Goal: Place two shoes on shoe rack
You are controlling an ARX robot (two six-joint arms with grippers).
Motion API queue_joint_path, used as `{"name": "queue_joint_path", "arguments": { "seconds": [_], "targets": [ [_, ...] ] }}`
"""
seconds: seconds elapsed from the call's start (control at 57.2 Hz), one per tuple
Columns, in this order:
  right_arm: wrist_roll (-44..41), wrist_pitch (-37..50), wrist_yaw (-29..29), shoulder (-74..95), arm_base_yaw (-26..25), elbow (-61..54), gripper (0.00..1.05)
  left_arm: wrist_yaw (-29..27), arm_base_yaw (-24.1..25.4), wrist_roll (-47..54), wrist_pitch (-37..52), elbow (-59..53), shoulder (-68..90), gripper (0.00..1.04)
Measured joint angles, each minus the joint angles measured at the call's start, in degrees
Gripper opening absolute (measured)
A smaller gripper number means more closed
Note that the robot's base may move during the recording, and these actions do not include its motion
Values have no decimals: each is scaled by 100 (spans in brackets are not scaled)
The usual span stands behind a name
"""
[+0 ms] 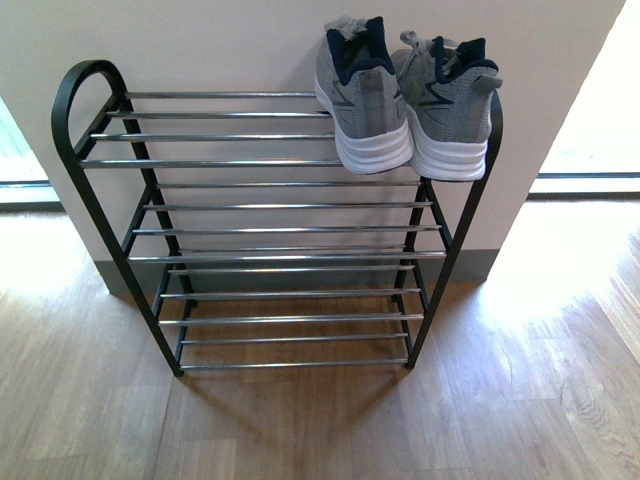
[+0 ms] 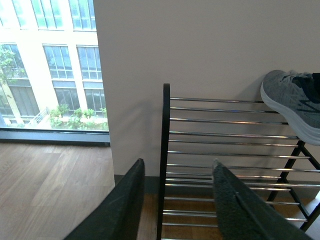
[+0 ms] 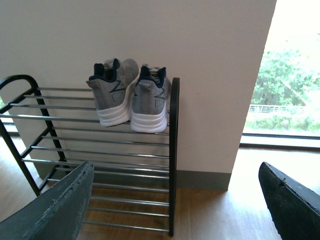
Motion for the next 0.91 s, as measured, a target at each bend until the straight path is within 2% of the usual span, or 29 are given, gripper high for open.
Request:
{"name": "queue_joint_path", "arguments": {
  "seconds": [0.297,0.908],
  "targets": [
    [0,0,4,0,0,0,96,7,0,2,-2,0,0,97],
    [0,-7,17,0,0,0,96,15,0,15,-2,0,-2,95]
  ]
}}
